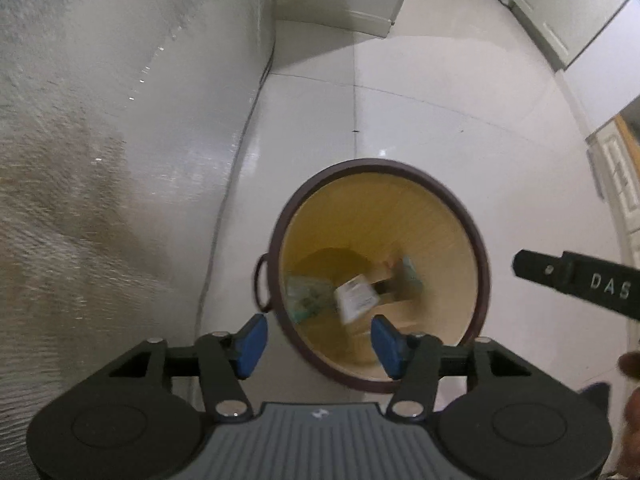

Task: Collect trash
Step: 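Open both tools to drop the box and snack bag into the bin, then raise both tools away from the bin back toward the bed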

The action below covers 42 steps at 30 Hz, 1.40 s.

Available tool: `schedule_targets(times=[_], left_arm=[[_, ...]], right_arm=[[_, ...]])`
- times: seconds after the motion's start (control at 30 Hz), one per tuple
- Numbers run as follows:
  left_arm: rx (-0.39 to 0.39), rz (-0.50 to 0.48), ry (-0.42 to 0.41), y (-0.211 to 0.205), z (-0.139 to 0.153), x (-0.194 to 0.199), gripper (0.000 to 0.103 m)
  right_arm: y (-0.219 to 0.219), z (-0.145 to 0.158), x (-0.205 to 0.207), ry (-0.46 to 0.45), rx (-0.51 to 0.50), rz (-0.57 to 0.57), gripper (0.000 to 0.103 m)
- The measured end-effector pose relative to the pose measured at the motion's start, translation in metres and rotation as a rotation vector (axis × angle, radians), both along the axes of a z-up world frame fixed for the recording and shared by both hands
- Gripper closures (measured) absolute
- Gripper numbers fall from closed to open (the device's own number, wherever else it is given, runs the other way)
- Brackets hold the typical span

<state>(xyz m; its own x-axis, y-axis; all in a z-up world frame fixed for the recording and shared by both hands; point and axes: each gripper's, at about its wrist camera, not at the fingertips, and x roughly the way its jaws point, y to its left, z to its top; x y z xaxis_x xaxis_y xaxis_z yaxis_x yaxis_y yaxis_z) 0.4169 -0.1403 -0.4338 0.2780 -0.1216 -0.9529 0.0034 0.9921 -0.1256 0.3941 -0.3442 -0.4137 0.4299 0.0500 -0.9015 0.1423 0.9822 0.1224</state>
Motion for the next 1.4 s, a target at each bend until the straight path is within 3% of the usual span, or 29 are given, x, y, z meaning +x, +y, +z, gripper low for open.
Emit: schedule_targets(times=[0.3,0.4,0.5,0.67,0.83,1.4], left_arm=[[0.032,-0.04,0.015,0.002,0.014,-0.016,0.028],[0.039,-0.042,0.013,0.001,0.023,-0.019,0.024],[0.041,-0.041,0.007,0.0,0.03,-0.023,0.018],[0.044,-0.04,-0.013,0.004,0.049,-0.034,0.005],[0.054,-0.038,-0.037,0.007,0.07,-0.048,0.0],[0.066,-0.09,-0.144,0.02,0.153,-0.115,0.0]], right_arm=[[-0.003,0.001,-0.016,0.071,-0.022,0.059,0.051],[-0.006,0.006,-0.028,0.071,-0.018,0.063,0.045],[-0.01,0.014,-0.041,0.057,-0.016,0.05,0.034],[-0.019,0.032,-0.062,0.026,-0.019,0.014,0.003],[-0.024,0.049,-0.081,0.003,-0.046,-0.003,0.0],[-0.024,0.123,-0.152,-0.079,-0.094,-0.019,0.0]])
